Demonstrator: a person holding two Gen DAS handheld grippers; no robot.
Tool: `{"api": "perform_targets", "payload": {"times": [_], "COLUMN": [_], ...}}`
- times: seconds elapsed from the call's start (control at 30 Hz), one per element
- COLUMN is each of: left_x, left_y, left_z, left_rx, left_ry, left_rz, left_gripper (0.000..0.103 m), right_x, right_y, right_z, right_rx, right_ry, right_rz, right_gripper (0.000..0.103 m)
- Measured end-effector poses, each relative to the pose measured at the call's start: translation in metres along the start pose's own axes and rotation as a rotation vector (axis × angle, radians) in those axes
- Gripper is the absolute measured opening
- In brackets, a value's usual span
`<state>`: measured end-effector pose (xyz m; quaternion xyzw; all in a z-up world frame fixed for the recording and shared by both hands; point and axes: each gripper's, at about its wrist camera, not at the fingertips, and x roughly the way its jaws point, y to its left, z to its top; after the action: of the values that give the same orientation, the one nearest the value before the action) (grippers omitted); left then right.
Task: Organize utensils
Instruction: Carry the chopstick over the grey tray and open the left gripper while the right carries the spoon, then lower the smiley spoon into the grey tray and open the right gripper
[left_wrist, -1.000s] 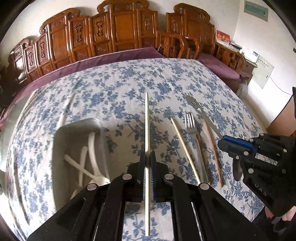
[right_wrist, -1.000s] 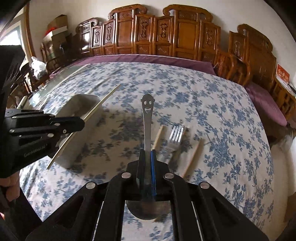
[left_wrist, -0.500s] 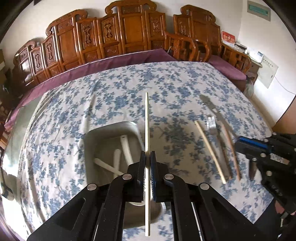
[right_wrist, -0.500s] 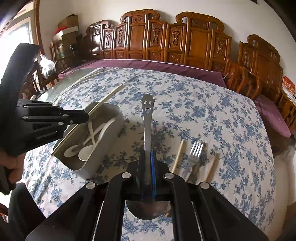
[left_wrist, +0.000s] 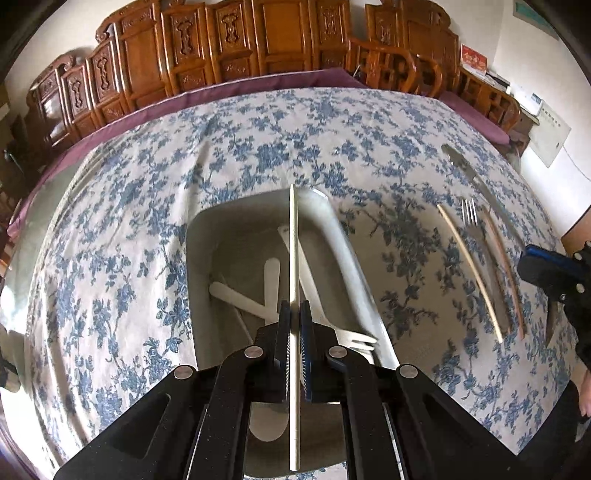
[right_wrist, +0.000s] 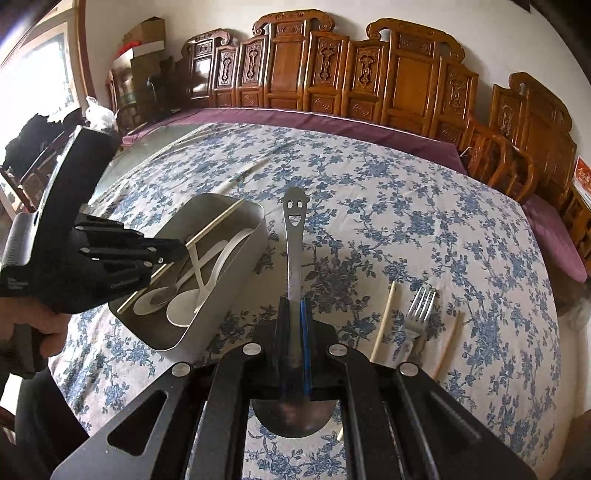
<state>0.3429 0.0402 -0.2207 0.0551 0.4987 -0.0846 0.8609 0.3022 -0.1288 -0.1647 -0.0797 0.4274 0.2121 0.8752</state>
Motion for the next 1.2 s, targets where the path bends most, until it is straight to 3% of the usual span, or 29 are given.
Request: {"api": "perform_targets", "payload": {"times": [0.13, 0.47, 1.2], "left_x": [0.004, -0.020, -0.080], "left_y": [0.005, 0.030, 0.094], "left_z": [-0.001, -0.009, -0.039], "left_rx": [-0.005, -0.051, -0.119], "left_ry": [0.011, -0.042, -0.127], "left_rz": [0.002, 0.013, 0.023], "left_gripper": [0.005, 0.018, 0.020], "right_x": [0.004, 0.013, 0.050], "right_y": [0.007, 0.035, 0.117], "right_z": [0.001, 0.010, 0.037], "right_rx": [-0.005, -0.028, -0.088], "right_ry": [0.008, 0.015, 0.045], "right_rz": [0.001, 0.023, 0.069], "right_gripper": [0.007, 0.007, 0.007]}}
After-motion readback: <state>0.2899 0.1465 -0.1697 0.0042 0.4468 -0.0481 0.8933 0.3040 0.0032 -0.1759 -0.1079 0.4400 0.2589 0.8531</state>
